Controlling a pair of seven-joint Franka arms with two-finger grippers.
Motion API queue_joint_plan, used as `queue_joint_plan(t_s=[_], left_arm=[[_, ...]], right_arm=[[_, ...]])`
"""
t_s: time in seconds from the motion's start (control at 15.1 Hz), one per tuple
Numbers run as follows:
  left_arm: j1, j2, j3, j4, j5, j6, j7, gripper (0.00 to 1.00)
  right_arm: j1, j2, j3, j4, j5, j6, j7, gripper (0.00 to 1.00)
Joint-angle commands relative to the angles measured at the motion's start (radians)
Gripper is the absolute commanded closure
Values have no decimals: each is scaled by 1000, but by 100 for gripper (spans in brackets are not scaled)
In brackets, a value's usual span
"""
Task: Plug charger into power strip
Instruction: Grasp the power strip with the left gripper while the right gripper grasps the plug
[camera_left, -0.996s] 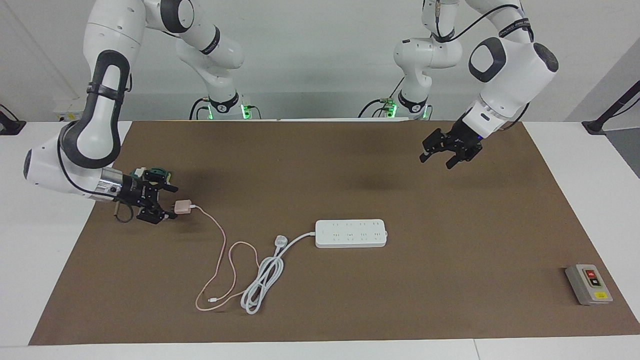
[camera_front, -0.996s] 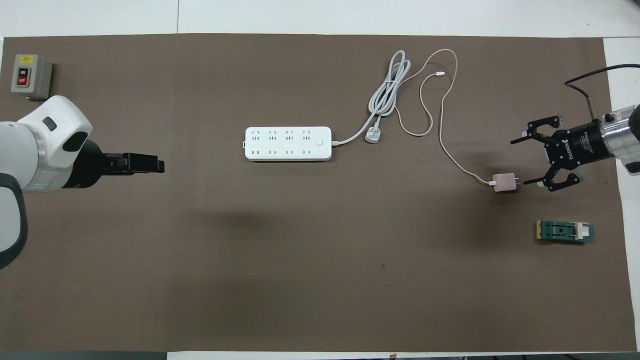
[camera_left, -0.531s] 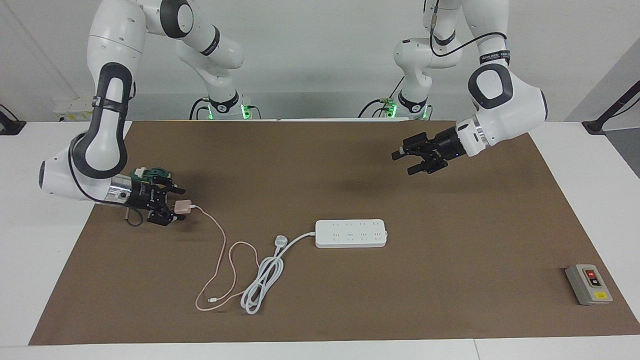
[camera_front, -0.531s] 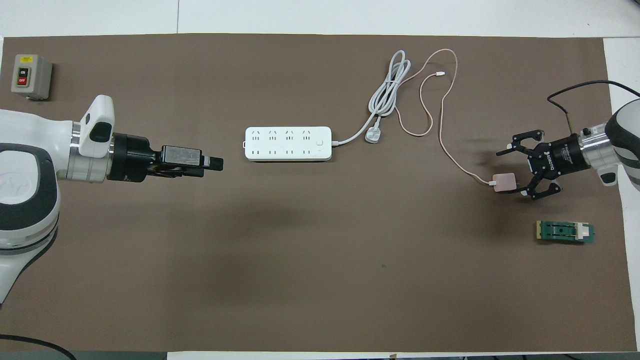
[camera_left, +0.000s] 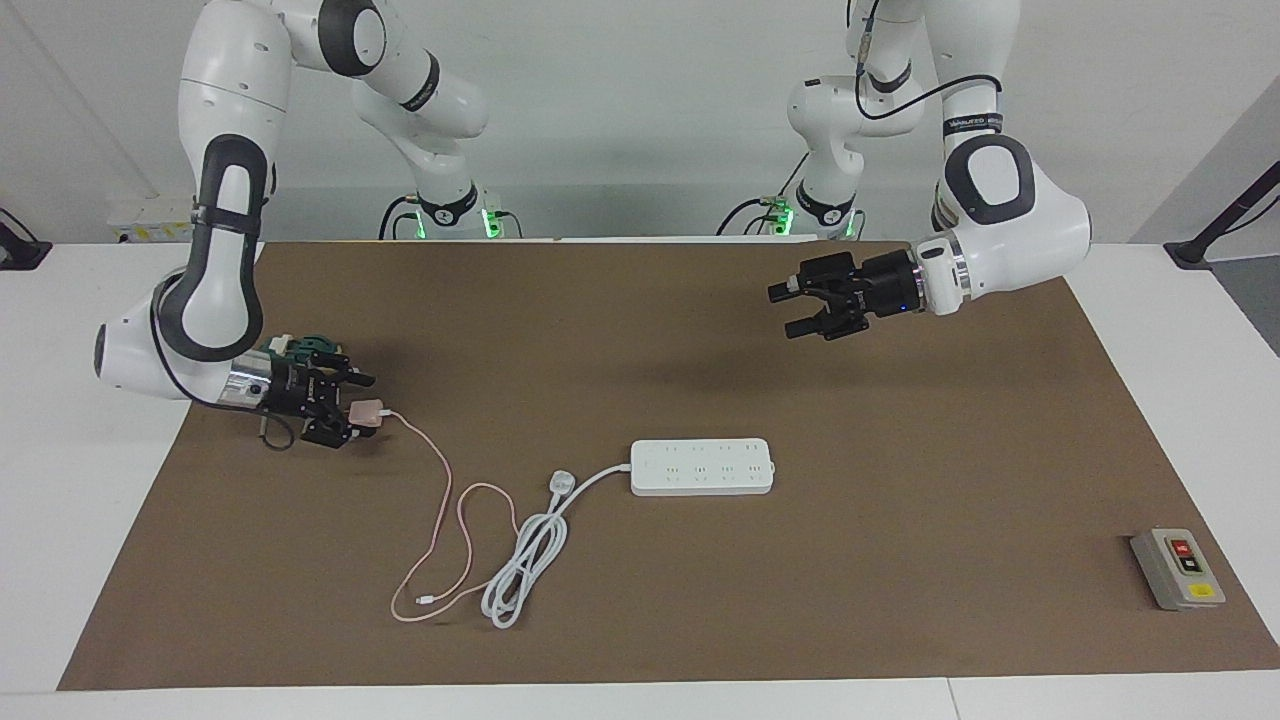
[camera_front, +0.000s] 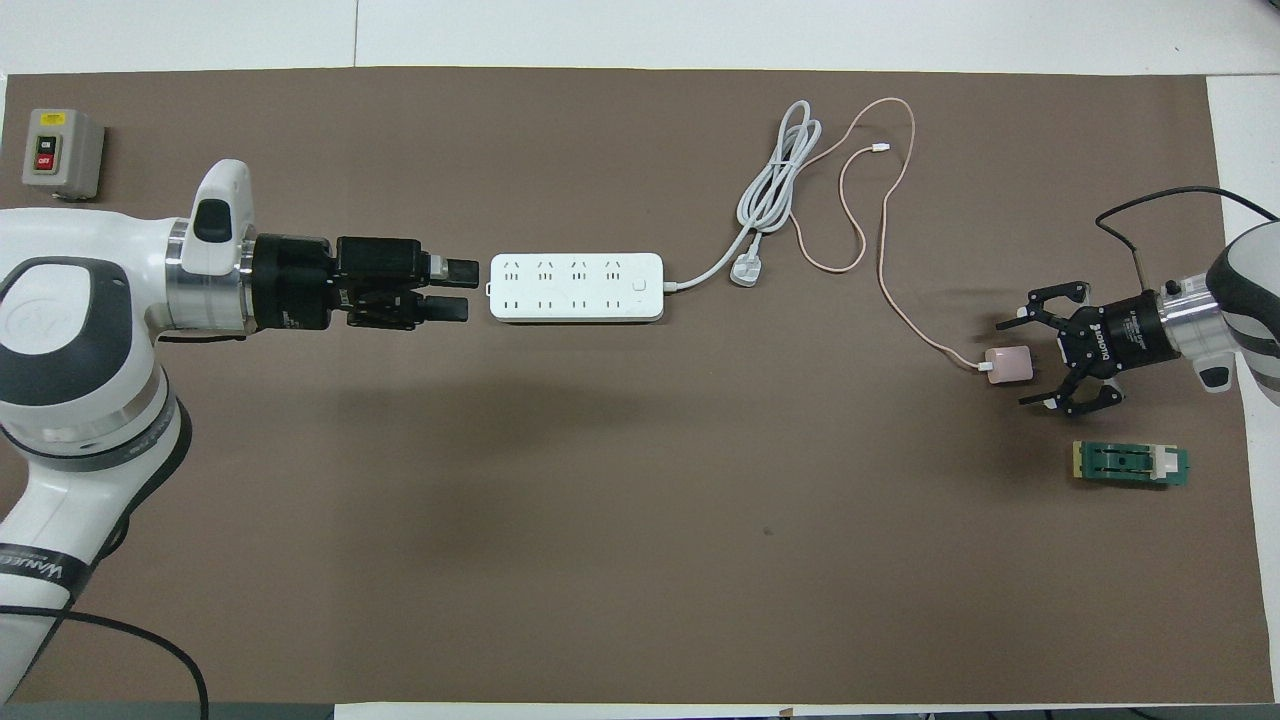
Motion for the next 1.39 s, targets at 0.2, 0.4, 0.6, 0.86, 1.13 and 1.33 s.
queue_joint_plan(t_s=[0.2, 0.4, 0.6, 0.86, 1.13, 1.33], left_arm=[[-62, 161, -36, 95, -216, -22, 145, 0], [-120, 199, -36, 127, -276, 16, 232, 0], [-125, 201, -47, 129, -299, 31, 232, 0], [-136, 193, -53, 105, -322, -8, 273, 0], [-136, 193, -51, 75, -348, -21, 298, 0], [-130, 185, -48, 43, -348, -24, 307, 0]], right_arm=[[-21, -31, 4, -73, 12, 59, -64, 0], [-23, -31, 5, -89, 15, 79, -80, 0], [-21, -30, 5, -89, 15, 79, -81, 0], [-12, -30, 5, -81, 22, 79, -72, 80], [-3, -28, 10, -60, 41, 74, -25, 100], [-3, -27, 20, 11, 41, 25, 53, 100]])
